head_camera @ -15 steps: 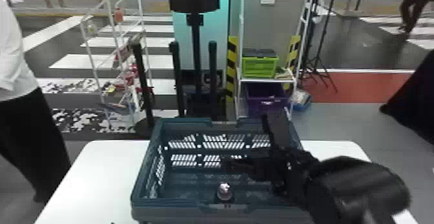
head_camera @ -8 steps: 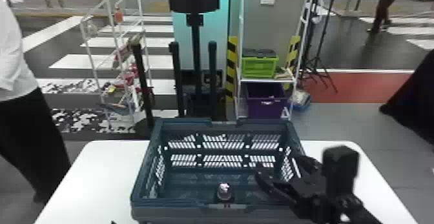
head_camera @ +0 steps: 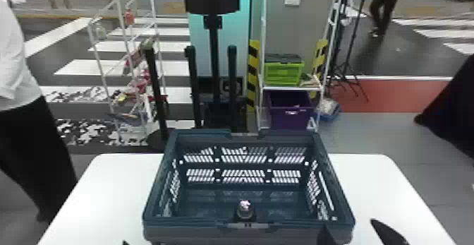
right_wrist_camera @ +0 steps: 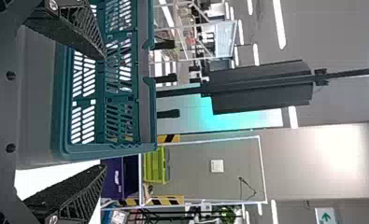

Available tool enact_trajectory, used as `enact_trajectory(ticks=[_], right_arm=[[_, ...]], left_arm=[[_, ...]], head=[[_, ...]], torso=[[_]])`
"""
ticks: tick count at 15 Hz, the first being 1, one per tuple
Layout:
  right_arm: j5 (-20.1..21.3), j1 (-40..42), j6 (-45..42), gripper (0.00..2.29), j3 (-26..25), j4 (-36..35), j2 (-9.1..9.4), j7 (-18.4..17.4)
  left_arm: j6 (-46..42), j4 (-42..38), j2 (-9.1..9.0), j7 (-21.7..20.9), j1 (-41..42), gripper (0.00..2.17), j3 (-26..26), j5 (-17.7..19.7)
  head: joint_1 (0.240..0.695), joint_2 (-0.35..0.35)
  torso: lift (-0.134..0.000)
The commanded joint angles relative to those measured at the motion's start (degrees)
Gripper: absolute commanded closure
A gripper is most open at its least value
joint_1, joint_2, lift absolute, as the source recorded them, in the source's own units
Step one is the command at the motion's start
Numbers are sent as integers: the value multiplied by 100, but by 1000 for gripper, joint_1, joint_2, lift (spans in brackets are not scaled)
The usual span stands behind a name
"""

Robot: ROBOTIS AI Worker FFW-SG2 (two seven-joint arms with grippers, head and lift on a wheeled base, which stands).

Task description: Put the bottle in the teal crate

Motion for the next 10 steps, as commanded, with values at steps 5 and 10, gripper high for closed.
enact_trajectory(ticks=[5,10], right_arm=[[-25,750,-1425,66,-91,391,143,-55],[-25,890,-1777,66,-118,418,143,-55]], left_arm=[[77,-27,28,0,-17,140,-18,0],[112,-53,28,-18,-17,140,-18,0]], head=[[499,0],[499,0]], torso=[[0],[0]])
